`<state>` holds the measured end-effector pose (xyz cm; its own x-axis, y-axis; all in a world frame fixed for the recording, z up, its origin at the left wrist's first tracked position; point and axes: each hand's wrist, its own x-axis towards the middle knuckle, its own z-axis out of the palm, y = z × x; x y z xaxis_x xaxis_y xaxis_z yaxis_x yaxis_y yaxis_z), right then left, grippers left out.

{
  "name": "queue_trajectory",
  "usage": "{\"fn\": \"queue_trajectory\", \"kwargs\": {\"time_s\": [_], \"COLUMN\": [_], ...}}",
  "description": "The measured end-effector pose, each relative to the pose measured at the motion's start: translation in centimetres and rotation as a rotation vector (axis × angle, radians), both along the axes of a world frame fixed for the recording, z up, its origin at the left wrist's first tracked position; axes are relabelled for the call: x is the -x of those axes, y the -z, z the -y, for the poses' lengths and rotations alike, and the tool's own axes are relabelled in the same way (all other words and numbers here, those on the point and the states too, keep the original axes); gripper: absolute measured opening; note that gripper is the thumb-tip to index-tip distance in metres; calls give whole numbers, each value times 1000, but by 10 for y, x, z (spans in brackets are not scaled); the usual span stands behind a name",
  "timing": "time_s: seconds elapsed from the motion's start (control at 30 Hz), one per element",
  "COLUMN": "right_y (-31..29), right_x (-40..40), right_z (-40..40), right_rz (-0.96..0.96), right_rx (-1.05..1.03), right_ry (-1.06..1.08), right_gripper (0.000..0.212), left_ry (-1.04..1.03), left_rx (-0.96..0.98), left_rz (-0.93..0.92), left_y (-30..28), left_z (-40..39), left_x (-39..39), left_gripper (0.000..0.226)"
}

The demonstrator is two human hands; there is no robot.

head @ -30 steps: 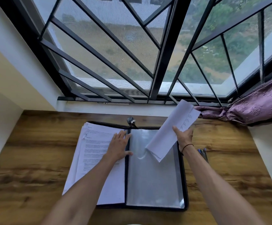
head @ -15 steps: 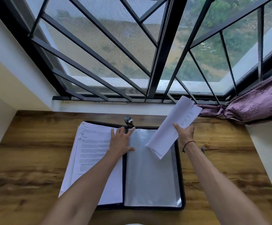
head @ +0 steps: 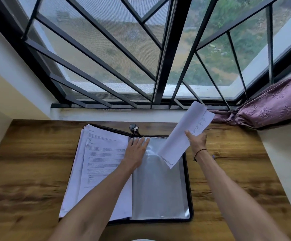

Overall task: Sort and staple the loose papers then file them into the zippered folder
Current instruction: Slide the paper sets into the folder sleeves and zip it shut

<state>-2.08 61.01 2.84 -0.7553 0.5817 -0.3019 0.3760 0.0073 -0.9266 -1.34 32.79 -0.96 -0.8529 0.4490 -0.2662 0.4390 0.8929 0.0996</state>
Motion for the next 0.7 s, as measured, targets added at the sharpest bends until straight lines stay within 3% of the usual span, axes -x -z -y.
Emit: {"fn": "queue_trajectory", "kwargs": {"time_s": [0.23,0.43,0.6,0.7], "right_y": [-4,-9,-14,-20], "right_x": [1,1,2,5], "right_z": [-9,-12,-13,-18], "right_rz": [20,19,0,-25], "right_rx": [-34,-24,16,19], "right_ry": [28,52,65,74], "right_gripper": [28,28,31,28], "left_ry": [26,-17,-139,-219], "left_rx": [5,-7,-164,-287], "left_rz": [28,-14,-7,24], "left_y": [-7,-11,-12,-13], "left_z": [-7,-18,-28,-34], "left_x": [4,5,13,17], "left_gripper": [90,99,49,33]}}
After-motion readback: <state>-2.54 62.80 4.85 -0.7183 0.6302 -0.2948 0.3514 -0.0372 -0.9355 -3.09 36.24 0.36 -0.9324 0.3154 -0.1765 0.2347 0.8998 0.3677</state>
